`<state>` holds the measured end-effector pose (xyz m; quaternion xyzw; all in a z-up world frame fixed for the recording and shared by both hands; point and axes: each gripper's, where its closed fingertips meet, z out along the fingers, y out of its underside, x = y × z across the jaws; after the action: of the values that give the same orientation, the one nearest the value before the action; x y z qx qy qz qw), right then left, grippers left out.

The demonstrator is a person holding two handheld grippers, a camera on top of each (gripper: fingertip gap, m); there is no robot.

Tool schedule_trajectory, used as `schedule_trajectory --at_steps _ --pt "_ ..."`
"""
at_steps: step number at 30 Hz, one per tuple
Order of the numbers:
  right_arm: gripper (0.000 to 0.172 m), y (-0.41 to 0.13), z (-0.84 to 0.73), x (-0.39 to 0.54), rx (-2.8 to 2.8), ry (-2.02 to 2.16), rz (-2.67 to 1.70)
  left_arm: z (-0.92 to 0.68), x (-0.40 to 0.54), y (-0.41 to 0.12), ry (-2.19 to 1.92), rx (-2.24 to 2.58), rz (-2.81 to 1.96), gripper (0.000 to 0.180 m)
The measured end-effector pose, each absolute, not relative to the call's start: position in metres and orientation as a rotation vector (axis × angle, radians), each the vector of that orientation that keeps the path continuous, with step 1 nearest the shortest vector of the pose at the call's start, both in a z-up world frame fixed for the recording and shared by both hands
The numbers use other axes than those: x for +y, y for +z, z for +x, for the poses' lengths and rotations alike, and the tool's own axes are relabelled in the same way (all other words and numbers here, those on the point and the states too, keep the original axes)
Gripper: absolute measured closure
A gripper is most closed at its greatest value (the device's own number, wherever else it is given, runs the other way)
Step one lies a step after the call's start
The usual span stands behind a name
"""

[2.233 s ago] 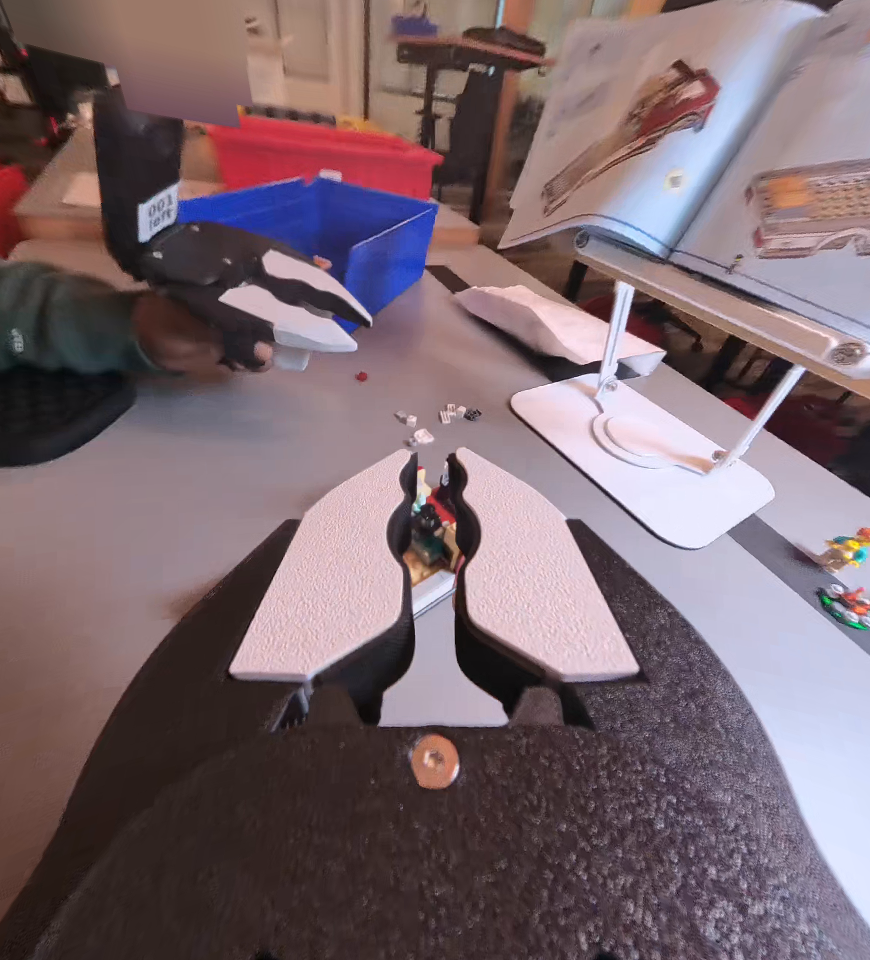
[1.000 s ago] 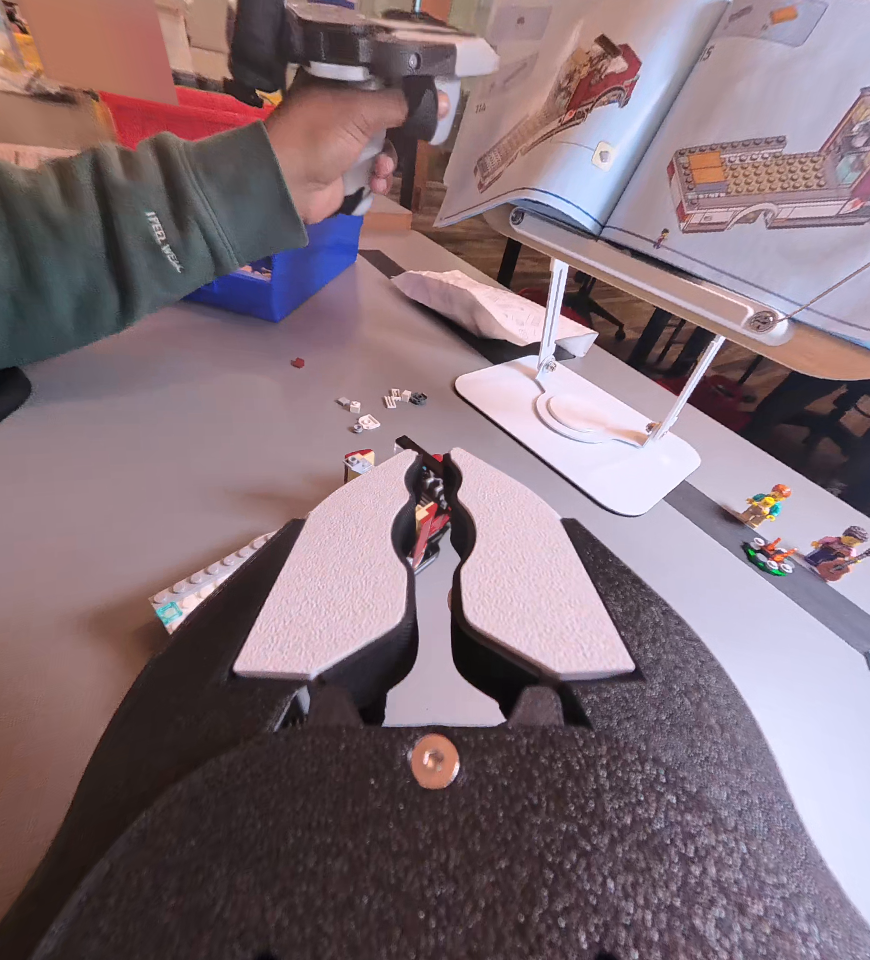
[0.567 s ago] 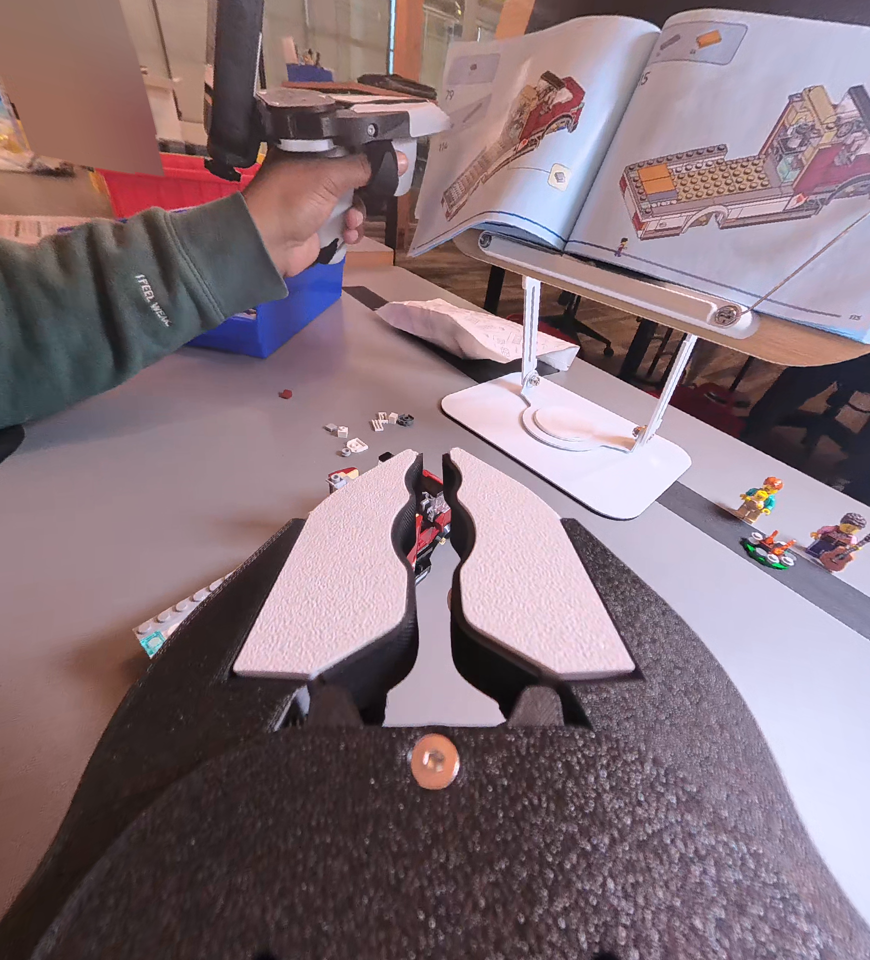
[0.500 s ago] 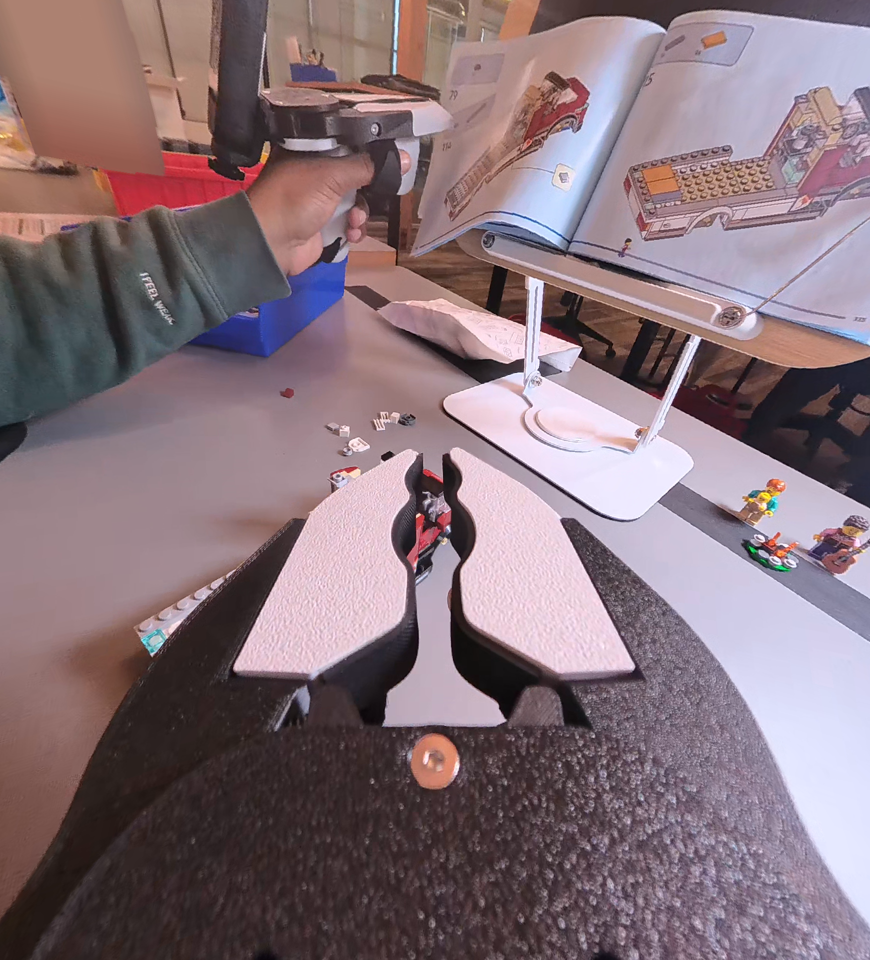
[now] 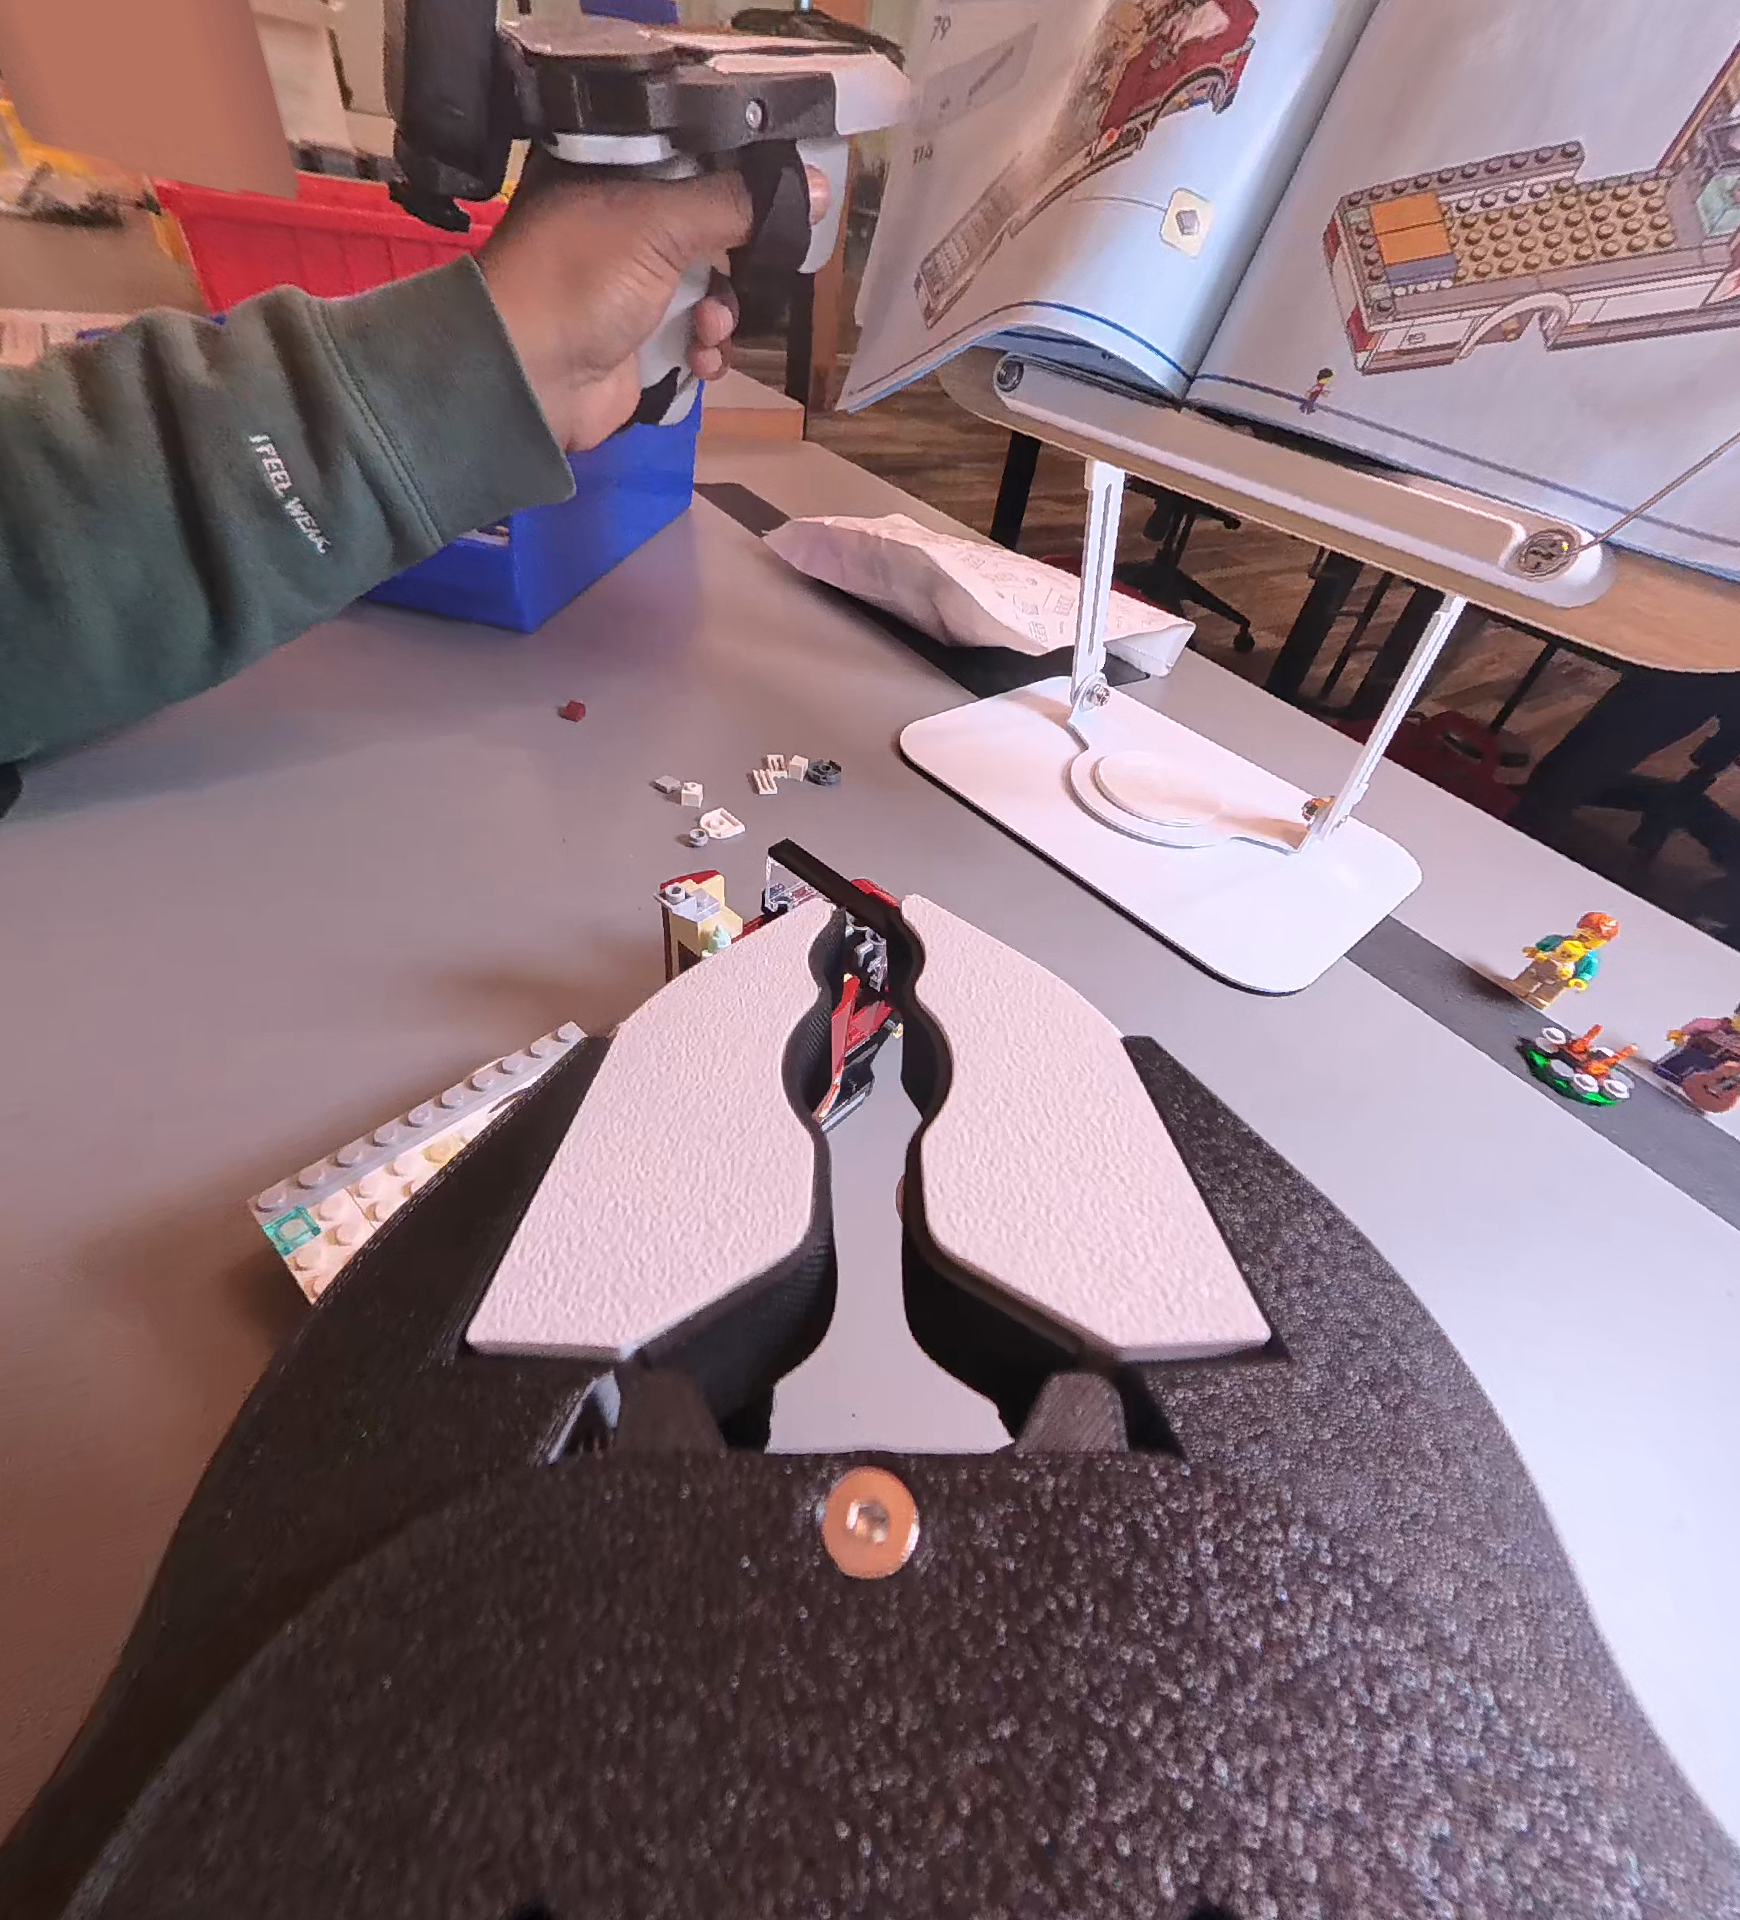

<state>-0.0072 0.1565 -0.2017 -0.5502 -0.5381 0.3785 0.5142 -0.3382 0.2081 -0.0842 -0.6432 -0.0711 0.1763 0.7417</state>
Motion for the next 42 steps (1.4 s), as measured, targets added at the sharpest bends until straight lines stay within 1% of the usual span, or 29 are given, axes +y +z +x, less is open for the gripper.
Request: schedule_trajectory --at_steps 9,15,21,30,37,40,42 --pt "0.164 -0.205 -0.008 0.158 -1.293 0.917 -1.341 -0.302 0.212 -0.075 0.332 -0.064 -1.393 0.18" --pt "0.164 -0.206 -0.007 0.158 -1.299 0.911 -1.342 -0.233 0.227 -0.082 0.266 0.128 -1.421 0.18" --pt "0.164 -0.205 -0.007 0.158 -1.3 0.907 -1.338 -0.226 0.231 -0.09 0.27 0.136 -1.457 0.18" --pt "0.164 -0.203 -0.006 0.16 -1.287 0.906 -1.334 -0.241 0.225 -0.109 0.3 0.09 -1.517 0.18" --pt "0.164 -0.203 -0.005 0.16 -1.282 0.925 -1.343 -0.269 0.199 -0.142 0.355 0.07 -1.6 0.18" --pt "0.164 -0.21 -0.007 0.159 -1.305 0.92 -1.373 -0.251 0.188 -0.146 0.299 0.159 -1.581 0.18" --pt "0.162 -0.219 -0.009 0.157 -1.338 0.902 -1.414 -0.22 0.184 -0.161 0.212 0.313 -1.621 0.18"
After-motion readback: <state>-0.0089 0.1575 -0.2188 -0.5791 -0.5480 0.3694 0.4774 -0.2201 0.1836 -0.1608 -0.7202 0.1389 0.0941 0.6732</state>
